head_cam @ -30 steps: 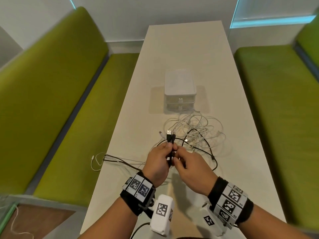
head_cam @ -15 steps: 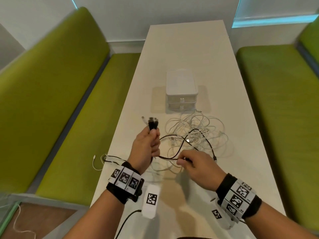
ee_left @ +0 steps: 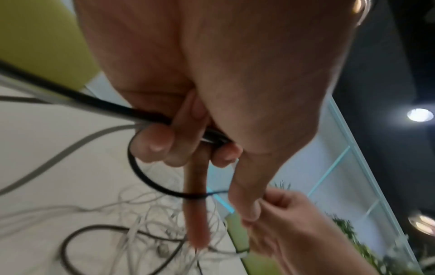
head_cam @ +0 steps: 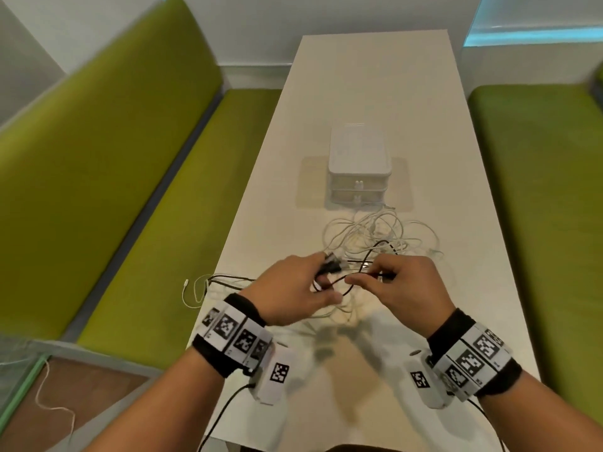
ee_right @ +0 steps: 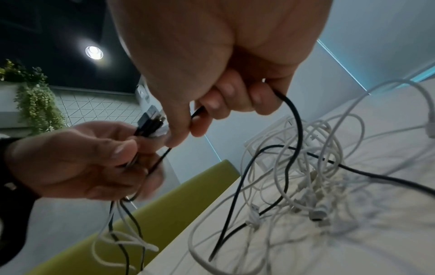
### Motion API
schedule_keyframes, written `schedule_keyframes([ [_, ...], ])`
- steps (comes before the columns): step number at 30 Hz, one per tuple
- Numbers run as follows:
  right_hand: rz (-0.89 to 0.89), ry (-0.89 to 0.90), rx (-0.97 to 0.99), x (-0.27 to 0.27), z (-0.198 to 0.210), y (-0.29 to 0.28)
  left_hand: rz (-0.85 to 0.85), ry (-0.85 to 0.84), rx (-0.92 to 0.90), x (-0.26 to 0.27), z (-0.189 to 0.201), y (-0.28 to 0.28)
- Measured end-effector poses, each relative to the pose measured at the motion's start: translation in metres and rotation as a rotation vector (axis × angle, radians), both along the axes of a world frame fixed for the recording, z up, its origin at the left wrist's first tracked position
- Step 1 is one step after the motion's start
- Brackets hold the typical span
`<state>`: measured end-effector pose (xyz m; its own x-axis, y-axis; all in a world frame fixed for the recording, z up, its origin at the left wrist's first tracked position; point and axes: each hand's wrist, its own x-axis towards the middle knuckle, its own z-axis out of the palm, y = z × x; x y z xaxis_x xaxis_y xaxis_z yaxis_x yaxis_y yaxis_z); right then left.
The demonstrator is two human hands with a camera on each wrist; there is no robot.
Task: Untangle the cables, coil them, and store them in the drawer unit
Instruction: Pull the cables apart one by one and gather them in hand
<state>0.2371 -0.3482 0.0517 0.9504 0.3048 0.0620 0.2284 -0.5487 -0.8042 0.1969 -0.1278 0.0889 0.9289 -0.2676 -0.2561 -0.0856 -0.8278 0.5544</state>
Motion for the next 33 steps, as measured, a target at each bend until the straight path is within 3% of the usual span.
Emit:
schedule_keyframes([
  [2, 0.002, -0.008, -0.033, 0.003, 0.004, 0.000, 0.041, -0.058, 0.021, -0.002, -0.010, -0.006],
  [6, 0.079, 0.121, -0.052, 0.014, 0.009, -0.012, 0.350, -0.108, -0.096, 0.000, -0.022, 0.012],
  [9, 0.161, 0.203, -0.101, 0.016, 0.011, -0.017, 0.484, -0.108, 0.007, 0.002, -0.030, 0.020],
  [11, 0.220, 0.194, -0.133, 0.015, 0.013, -0.012, 0.452, -0.262, 0.119, 0.003, -0.030, 0.016],
  [13, 0.263, 0.171, -0.167, 0.017, 0.013, -0.003, 0.334, -0.398, 0.095, 0.004, -0.027, 0.008],
  [17, 0.259, 0.044, -0.248, 0.018, 0.019, 0.009, 0.082, -0.305, 0.079, 0.000, -0.022, -0.018],
  [21, 0.112, 0.045, -0.071, 0.015, 0.033, 0.008, 0.190, -0.172, -0.242, 0.000, -0.014, -0.018],
  [23, 0.099, 0.003, -0.253, 0.012, 0.031, 0.001, 0.274, -0.237, -0.324, 0.001, -0.009, -0.002],
  [24, 0.106, 0.008, -0.315, 0.011, 0.029, -0.004, 0.330, -0.268, -0.325, 0.003, -0.007, 0.008],
  [26, 0.129, 0.104, -0.223, 0.012, 0.020, -0.016, 0.413, -0.255, -0.224, 0.008, -0.004, 0.029],
  [28, 0.142, 0.173, -0.117, 0.013, 0.015, -0.020, 0.413, -0.188, 0.026, 0.012, -0.009, 0.040],
  [30, 0.187, 0.158, -0.153, 0.012, 0.013, -0.016, 0.380, -0.264, 0.185, 0.011, -0.011, 0.036],
  [33, 0.232, 0.121, -0.218, 0.004, 0.014, 0.003, 0.238, -0.323, 0.021, -0.001, -0.010, 0.002],
])
